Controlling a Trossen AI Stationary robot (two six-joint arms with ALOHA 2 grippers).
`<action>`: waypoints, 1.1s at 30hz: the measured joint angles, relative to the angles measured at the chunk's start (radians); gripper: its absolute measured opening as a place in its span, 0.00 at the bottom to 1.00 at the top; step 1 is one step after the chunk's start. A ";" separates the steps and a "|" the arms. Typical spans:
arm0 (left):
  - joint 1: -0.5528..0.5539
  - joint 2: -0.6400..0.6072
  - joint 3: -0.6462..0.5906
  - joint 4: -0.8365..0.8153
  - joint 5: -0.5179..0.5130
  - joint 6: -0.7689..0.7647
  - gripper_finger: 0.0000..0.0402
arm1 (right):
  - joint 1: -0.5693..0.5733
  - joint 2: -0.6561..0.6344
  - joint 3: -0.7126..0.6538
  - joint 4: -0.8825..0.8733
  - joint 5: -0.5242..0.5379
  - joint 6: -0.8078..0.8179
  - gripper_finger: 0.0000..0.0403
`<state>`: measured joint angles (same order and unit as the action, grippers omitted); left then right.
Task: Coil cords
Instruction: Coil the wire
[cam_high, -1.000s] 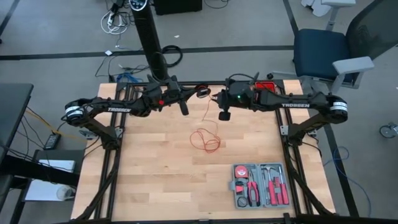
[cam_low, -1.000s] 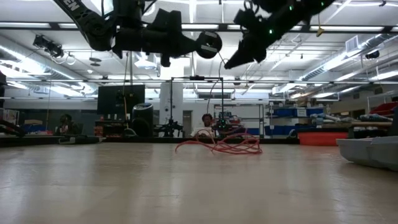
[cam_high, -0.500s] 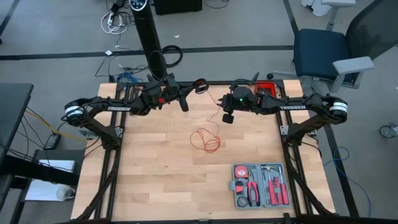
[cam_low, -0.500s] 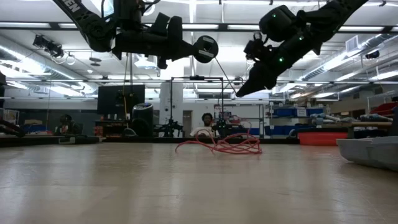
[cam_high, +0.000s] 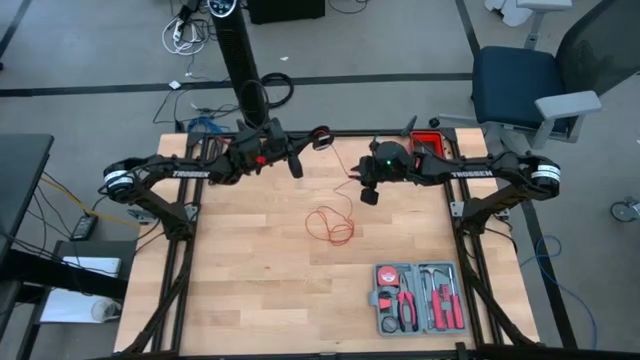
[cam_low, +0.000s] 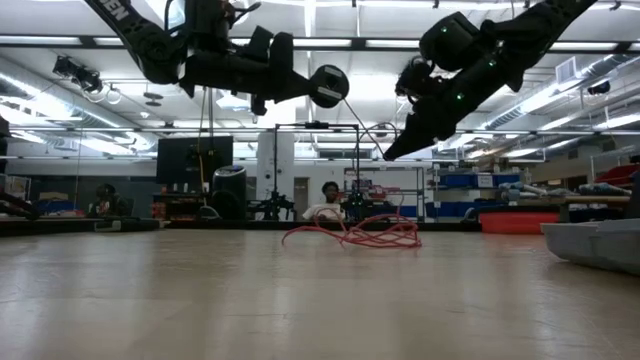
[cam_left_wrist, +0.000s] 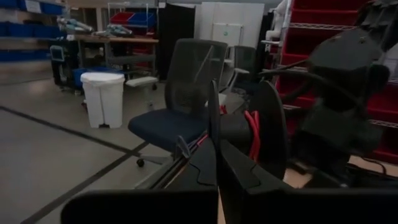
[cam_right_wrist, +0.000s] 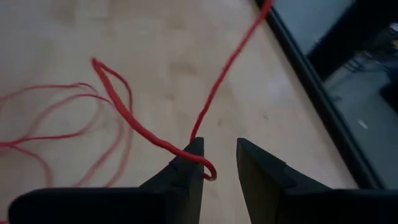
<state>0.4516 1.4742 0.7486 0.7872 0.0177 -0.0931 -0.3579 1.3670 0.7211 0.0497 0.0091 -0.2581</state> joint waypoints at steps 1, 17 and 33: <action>0.005 0.000 0.000 -0.007 -0.001 -0.013 0.00 | -0.004 0.001 -0.011 0.022 -0.019 -0.004 0.24; 0.058 -0.002 0.000 0.062 -0.044 -0.093 0.00 | -0.050 0.005 -0.133 0.294 -0.092 -0.032 0.24; 0.061 -0.002 0.000 0.099 -0.001 -0.092 0.00 | -0.145 -0.001 -0.133 0.093 -0.079 -0.038 0.23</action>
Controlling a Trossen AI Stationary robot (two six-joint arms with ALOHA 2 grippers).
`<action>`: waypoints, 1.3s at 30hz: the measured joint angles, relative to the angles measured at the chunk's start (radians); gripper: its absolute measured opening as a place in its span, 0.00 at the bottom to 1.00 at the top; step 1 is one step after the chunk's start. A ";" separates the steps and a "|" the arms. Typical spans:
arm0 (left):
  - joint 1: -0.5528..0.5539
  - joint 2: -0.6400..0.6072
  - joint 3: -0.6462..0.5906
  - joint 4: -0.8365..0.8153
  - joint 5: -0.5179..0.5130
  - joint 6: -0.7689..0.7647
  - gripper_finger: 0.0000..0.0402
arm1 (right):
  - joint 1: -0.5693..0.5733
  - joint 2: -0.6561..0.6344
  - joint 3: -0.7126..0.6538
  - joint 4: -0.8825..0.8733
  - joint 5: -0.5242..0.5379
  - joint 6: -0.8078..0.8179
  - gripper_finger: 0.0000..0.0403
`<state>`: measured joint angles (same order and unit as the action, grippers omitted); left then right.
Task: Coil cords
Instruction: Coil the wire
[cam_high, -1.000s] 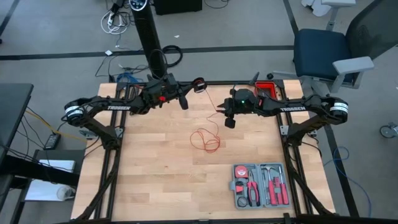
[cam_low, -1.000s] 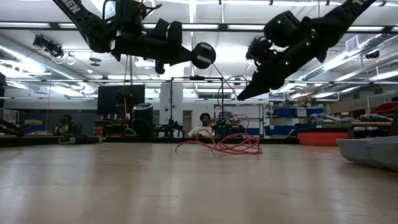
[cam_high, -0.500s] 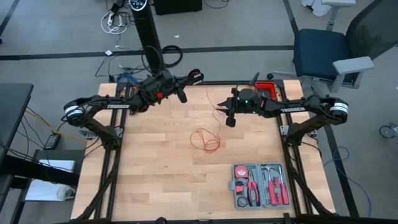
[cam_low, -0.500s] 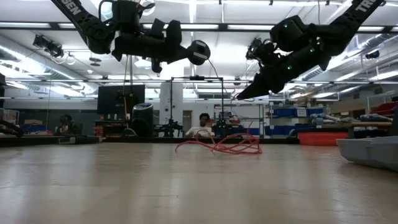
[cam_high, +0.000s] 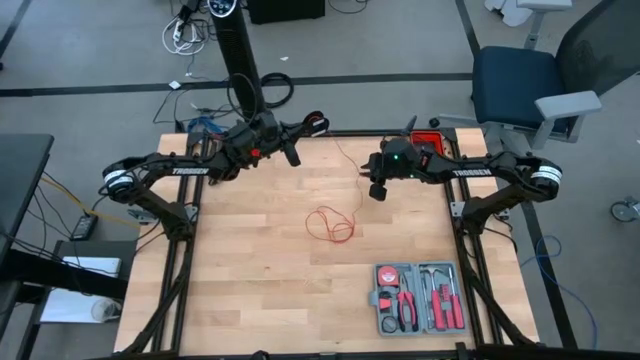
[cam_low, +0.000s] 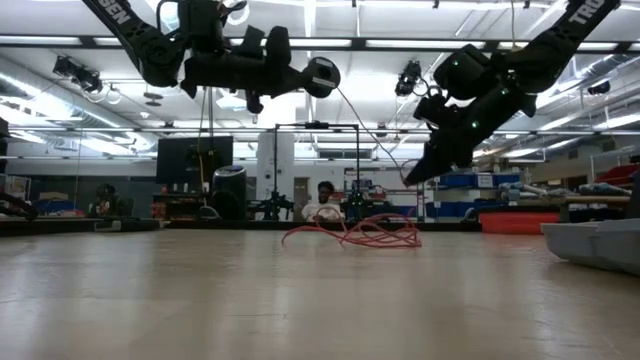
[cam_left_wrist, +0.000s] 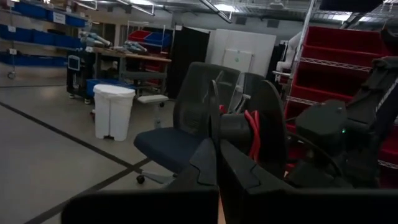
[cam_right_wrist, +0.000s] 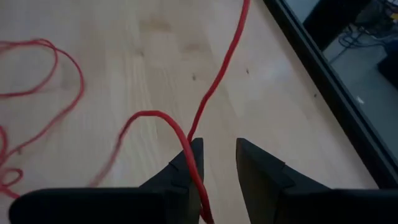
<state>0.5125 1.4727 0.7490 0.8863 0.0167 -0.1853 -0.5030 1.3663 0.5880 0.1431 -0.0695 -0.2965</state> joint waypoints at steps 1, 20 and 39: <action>0.000 0.000 0.000 0.001 0.000 -0.001 0.00 | -0.001 0.000 0.000 0.007 -0.014 0.000 0.23; 0.020 0.000 0.000 -0.038 -0.008 0.025 0.00 | 0.025 -0.066 0.001 0.072 -0.033 -0.009 0.30; 0.017 0.000 -0.001 -0.014 0.069 -0.081 0.00 | 0.138 -0.278 0.001 -0.043 0.104 0.067 0.42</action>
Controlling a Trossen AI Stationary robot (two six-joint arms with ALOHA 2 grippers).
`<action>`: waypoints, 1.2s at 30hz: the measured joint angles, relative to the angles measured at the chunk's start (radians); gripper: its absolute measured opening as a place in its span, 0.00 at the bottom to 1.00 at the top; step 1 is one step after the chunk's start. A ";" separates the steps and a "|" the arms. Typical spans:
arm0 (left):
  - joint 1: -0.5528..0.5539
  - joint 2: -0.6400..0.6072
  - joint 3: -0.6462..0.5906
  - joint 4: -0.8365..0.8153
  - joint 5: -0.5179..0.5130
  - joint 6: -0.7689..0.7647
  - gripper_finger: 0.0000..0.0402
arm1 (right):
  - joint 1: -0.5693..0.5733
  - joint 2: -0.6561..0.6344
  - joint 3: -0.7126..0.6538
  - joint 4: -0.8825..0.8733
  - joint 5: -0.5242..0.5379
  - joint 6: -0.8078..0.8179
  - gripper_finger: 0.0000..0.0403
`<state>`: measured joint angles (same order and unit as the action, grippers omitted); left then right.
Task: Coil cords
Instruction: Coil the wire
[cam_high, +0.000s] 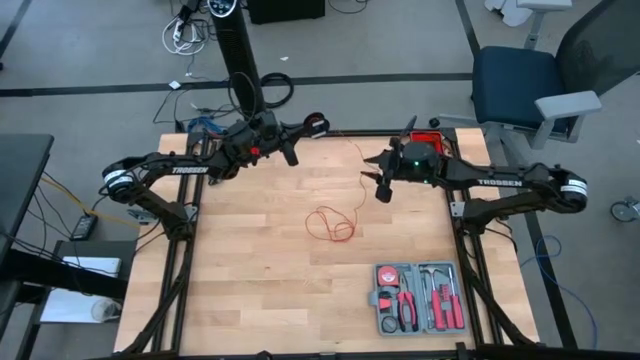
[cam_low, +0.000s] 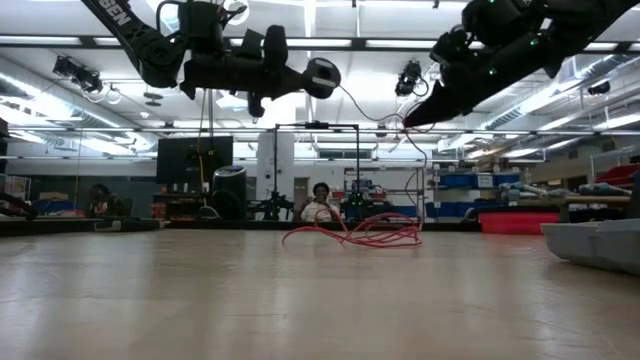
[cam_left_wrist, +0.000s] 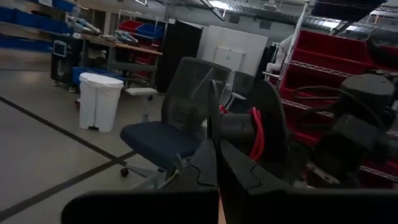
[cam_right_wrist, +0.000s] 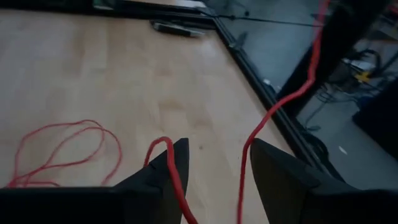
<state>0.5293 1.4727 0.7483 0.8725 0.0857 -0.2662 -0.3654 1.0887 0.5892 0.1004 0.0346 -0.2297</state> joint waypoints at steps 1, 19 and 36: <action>-0.001 0.000 0.000 0.003 0.008 -0.004 0.00 | 0.004 -0.002 0.000 -0.008 0.010 0.002 0.42; -0.020 0.000 0.000 0.051 0.068 -0.055 0.00 | 0.059 0.020 0.096 -0.190 0.067 -0.016 0.42; -0.019 0.000 0.000 0.033 0.073 -0.042 0.00 | 0.071 0.019 0.198 -0.299 -0.235 -0.305 0.49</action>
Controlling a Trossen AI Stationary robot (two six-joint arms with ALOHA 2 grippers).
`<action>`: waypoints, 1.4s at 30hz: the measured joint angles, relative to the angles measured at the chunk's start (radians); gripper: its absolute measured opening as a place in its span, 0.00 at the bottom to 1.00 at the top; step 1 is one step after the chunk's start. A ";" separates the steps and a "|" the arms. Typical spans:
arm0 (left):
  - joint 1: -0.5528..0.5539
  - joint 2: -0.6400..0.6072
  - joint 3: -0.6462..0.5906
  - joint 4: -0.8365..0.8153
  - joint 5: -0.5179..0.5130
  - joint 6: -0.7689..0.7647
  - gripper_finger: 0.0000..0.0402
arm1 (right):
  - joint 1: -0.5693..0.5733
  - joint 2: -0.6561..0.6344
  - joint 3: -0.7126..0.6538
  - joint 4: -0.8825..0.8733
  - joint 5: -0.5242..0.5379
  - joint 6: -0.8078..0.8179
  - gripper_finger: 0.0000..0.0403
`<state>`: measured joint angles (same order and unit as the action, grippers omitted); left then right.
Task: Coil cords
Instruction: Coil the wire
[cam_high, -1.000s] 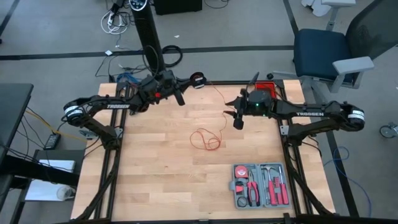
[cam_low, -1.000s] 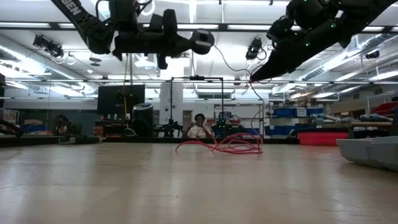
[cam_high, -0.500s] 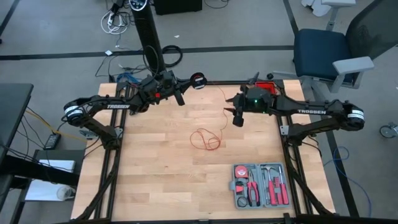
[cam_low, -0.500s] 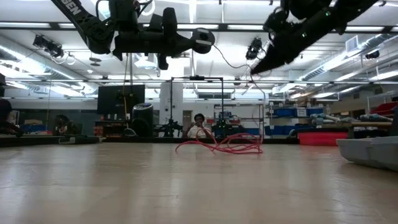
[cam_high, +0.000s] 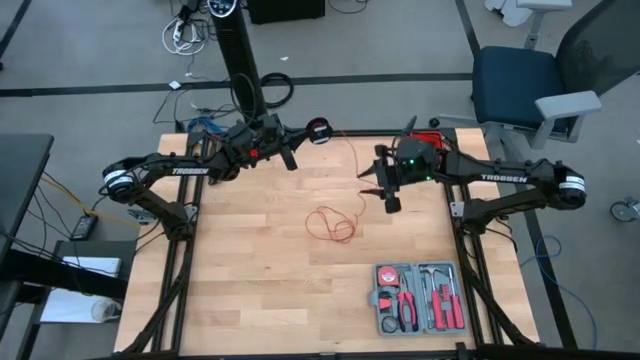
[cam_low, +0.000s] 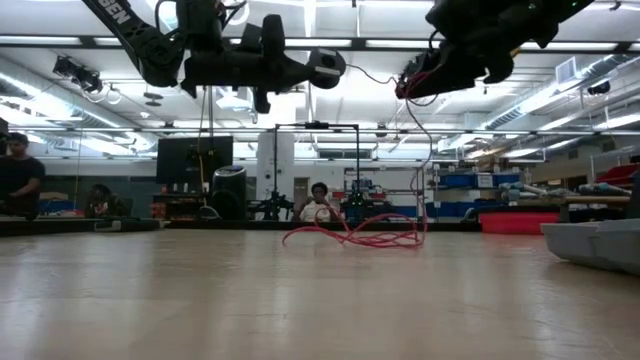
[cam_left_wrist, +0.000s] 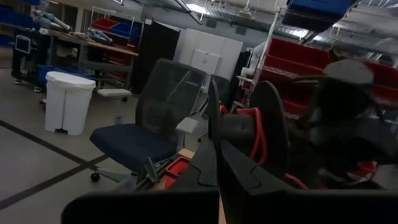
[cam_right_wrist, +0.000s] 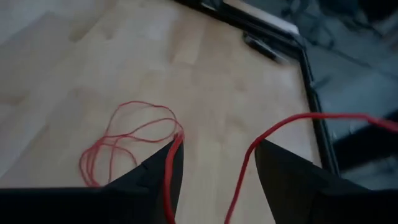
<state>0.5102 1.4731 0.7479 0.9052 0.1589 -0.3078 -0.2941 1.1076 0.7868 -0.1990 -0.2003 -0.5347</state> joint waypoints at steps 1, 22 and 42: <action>0.000 0.000 0.000 -0.007 0.000 0.013 0.00 | 0.007 0.000 0.000 0.010 -0.006 -0.029 0.49; 0.014 0.000 0.000 -0.045 -0.008 0.009 0.00 | 0.306 0.000 -0.001 -0.185 0.671 -0.551 0.45; 0.011 0.000 0.000 -0.004 0.079 0.094 0.00 | 0.221 -0.005 -0.002 0.051 0.633 0.060 0.40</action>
<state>0.5217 1.4734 0.7479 0.9017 0.2376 -0.2138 -0.0731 1.1030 0.7853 -0.1481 0.4322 -0.4743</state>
